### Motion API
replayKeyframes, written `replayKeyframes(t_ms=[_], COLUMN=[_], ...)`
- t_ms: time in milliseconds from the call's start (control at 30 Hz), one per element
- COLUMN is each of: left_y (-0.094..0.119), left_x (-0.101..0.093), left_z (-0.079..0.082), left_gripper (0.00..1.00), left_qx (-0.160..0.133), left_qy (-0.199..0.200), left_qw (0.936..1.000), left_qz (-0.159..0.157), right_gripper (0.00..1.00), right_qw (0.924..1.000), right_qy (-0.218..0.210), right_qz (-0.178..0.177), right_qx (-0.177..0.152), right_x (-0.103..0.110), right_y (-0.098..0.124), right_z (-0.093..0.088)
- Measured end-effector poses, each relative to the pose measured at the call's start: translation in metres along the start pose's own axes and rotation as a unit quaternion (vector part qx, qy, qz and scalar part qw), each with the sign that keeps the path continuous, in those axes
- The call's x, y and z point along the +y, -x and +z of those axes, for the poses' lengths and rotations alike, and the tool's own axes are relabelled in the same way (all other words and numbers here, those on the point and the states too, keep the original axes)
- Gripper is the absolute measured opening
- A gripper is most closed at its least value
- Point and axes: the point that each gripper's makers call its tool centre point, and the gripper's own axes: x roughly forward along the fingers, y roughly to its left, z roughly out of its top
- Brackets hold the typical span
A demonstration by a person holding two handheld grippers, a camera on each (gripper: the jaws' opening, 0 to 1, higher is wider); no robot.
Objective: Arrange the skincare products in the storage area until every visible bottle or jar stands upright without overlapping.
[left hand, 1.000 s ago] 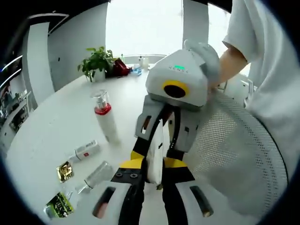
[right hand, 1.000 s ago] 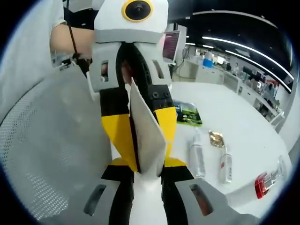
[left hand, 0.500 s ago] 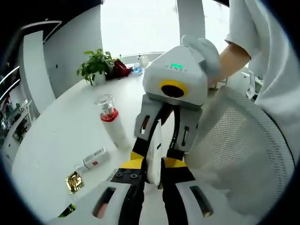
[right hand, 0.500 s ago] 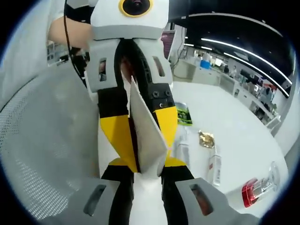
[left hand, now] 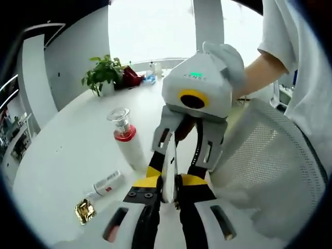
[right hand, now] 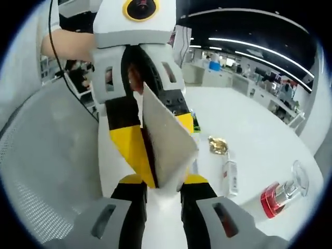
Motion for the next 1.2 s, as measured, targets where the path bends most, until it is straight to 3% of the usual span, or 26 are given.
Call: replayKeyframes(t_ms=[233, 500, 867, 1200], left_y=[-0.005, -0.013, -0.026, -0.037], left_x=[0.013, 0.024, 0.048, 0.067], left_z=[0.001, 0.009, 0.020, 0.027], left_gripper=[0.09, 0.08, 0.08, 0.08], left_qx=[-0.010, -0.036, -0.045, -0.057], left_qy=[-0.001, 0.004, -0.015, -0.022], left_qw=[0.9999, 0.9993, 0.9989, 0.9981], left_qz=[-0.003, -0.010, 0.001, 0.009], right_gripper=[0.25, 0.26, 0.27, 0.31], right_qw=[0.9986, 0.9945, 0.9840, 0.9768], right_qy=[-0.045, -0.086, -0.137, -0.160], right_qz=[-0.026, -0.059, -0.114, -0.143], right_qx=[-0.004, 0.002, 0.005, -0.002], right_x=[-0.009, -0.016, -0.031, -0.036], right_y=[0.006, 0.019, 0.046, 0.060], right_z=[-0.008, -0.029, -0.059, -0.066])
